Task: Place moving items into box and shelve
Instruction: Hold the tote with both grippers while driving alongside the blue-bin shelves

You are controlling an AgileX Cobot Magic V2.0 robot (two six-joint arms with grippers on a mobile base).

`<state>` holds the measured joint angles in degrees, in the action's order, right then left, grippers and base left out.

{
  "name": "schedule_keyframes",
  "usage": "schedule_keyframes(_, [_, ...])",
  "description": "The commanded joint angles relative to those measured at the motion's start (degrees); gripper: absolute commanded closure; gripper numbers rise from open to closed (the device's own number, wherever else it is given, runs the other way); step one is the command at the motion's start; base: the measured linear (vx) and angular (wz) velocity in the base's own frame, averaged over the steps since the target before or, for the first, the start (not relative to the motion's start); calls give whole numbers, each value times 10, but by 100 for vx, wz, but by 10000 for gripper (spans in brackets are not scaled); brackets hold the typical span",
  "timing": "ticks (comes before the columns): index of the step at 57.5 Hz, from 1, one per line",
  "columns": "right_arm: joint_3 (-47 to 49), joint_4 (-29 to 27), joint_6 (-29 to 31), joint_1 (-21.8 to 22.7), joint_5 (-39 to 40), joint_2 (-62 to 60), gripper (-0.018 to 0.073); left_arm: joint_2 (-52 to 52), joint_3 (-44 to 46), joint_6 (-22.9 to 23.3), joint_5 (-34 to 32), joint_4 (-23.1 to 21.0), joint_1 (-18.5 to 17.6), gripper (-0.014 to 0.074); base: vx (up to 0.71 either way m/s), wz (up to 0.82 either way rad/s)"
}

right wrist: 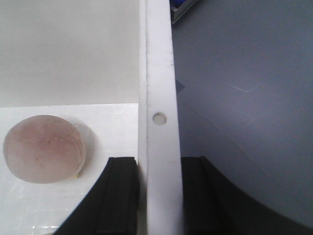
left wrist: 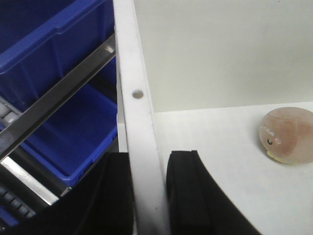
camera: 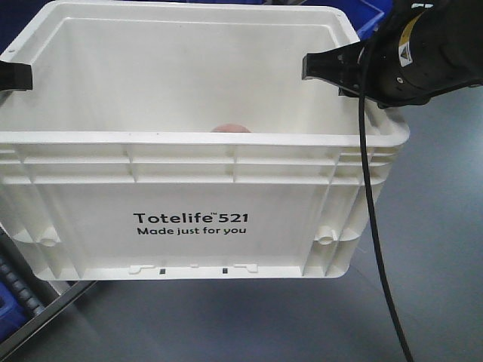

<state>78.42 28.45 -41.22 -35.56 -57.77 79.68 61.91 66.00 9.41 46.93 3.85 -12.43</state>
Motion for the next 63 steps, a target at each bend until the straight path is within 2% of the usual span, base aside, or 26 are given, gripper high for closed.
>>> schedule_keyframes(1, [26, 58, 6, 0, 57, -22, 432, -17, 25, -15, -84, -6, -5, 467, 7, 44])
schedule_keyframes(63, [26, 58, 6, 0, 57, -22, 432, -17, 25, -15, -84, -6, -5, 467, 4, 49])
